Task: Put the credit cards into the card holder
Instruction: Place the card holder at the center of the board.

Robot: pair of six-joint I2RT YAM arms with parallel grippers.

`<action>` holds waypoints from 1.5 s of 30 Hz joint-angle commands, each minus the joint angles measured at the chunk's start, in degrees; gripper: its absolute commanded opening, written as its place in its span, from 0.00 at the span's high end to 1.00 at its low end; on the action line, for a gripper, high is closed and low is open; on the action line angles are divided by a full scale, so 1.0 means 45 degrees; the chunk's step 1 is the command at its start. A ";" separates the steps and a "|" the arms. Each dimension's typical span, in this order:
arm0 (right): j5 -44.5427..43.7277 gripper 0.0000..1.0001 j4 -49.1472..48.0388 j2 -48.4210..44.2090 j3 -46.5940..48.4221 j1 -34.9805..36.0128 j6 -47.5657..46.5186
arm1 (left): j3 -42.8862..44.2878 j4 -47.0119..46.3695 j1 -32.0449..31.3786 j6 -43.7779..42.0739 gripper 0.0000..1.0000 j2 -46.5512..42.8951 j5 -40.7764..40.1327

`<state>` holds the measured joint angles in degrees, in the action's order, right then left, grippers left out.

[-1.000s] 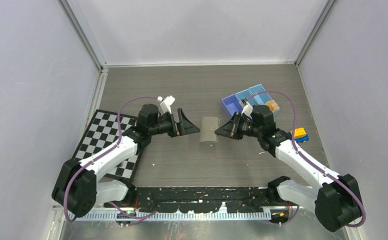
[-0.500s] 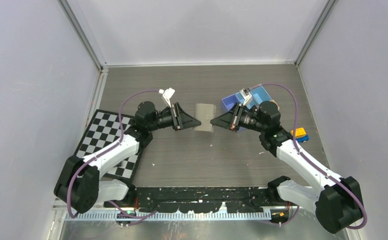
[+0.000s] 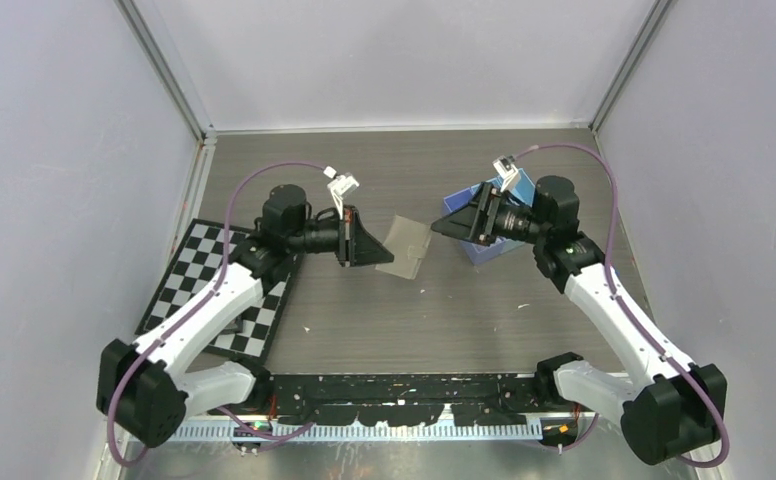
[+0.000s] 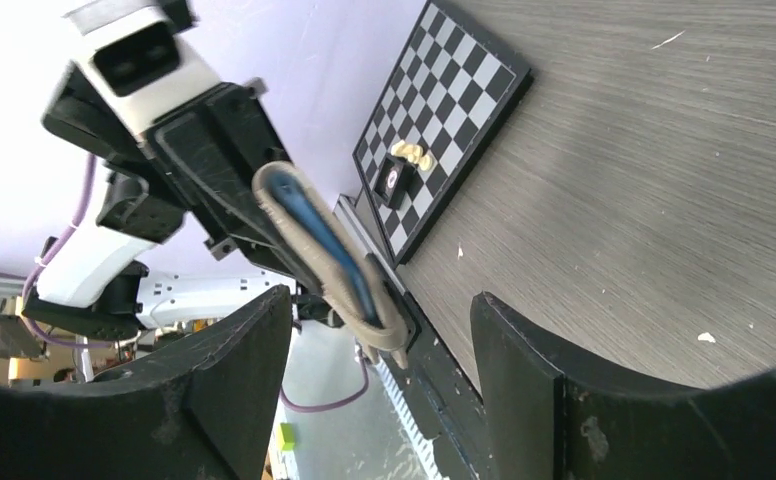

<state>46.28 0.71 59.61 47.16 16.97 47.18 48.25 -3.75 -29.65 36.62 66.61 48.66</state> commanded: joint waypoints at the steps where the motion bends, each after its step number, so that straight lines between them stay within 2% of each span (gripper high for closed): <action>1: 0.1265 0.29 0.1095 0.0437 0.0986 0.0086 -0.1252 | 0.1107 0.4731 -0.0143 -0.4068 1.00 -0.0753 0.0852; 6: 0.1754 0.27 0.3022 0.1284 0.2213 0.1528 -0.2853 | 0.1398 0.5615 -0.0437 -0.4857 1.00 -0.0331 0.1471; 9: 0.1467 0.35 0.4193 0.2024 0.2930 0.2532 -0.3785 | 0.1711 0.5997 -0.0621 -0.5220 1.00 -0.0036 0.1510; 18: 0.1602 0.75 0.4140 0.3119 0.3303 0.3389 -0.3937 | 0.1695 0.6123 -0.0638 -0.5495 1.00 -0.0225 0.1055; 19: 0.1640 0.80 0.4139 0.3154 0.3336 0.3435 -0.3950 | 0.1694 0.6179 -0.0638 -0.5542 1.00 -0.0250 0.0926; 21: 0.1540 0.97 0.4171 0.3163 0.3401 0.3511 -0.4004 | 0.1758 0.6317 -0.0638 -0.5618 0.99 -0.0280 0.0570; 22: 0.1274 0.99 0.4243 0.3091 0.3421 0.3496 -0.4115 | 0.1893 0.6670 -0.0638 -0.5806 0.91 -0.0294 0.0142; 24: -0.0370 0.99 0.4691 0.2815 0.3471 0.3589 -0.4723 | 0.2339 0.7794 -0.0577 -0.6449 0.64 -0.0403 -0.1512; 26: -0.3386 1.00 0.5306 0.2530 0.3495 0.4071 -0.5808 | 0.2573 0.8462 -0.0191 -0.6589 0.35 -0.0721 -0.3985; 28: -0.6695 0.99 0.5488 0.2516 0.3491 0.4850 -0.6757 | 0.2396 0.8296 0.0862 -0.6063 0.17 -0.1170 -0.4859; 29: -0.8547 1.00 0.5374 0.2614 0.3445 0.5238 -0.7182 | 0.2212 0.8124 0.1671 -0.5713 0.12 -0.1387 -0.4660; 32: -1.2483 1.00 0.4096 0.3229 0.3110 0.6463 -0.8209 | 0.1682 0.7503 0.3381 -0.4661 0.07 -0.1747 -0.4488; 34: -1.4476 1.00 0.2978 0.3686 0.2852 0.7344 -0.9125 | 0.1534 0.7416 0.3801 -0.4350 0.07 -0.1733 -0.4602; 37: -1.7057 0.99 0.1160 0.4640 0.2603 0.9055 -1.0929 | 0.1409 0.7505 0.4127 -0.4213 0.06 -0.1646 -0.5306; 42: -2.0021 0.99 -0.0695 0.7317 0.2783 1.1164 -1.3145 | 0.1360 0.7858 0.4167 -0.4195 0.06 -0.1560 -0.6128; 44: -2.0322 0.90 -0.0406 0.8054 0.3119 1.1649 -1.2809 | 0.1315 0.7912 0.4166 -0.4128 0.06 -0.1531 -0.6326; 45: -2.0092 0.80 0.0080 0.8209 0.3310 1.1767 -1.2342 | 0.1295 0.7939 0.4167 -0.4060 0.06 -0.1507 -0.6425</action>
<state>-33.74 4.16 92.90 59.48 66.85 -5.91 54.48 31.70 -11.22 17.19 59.81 22.85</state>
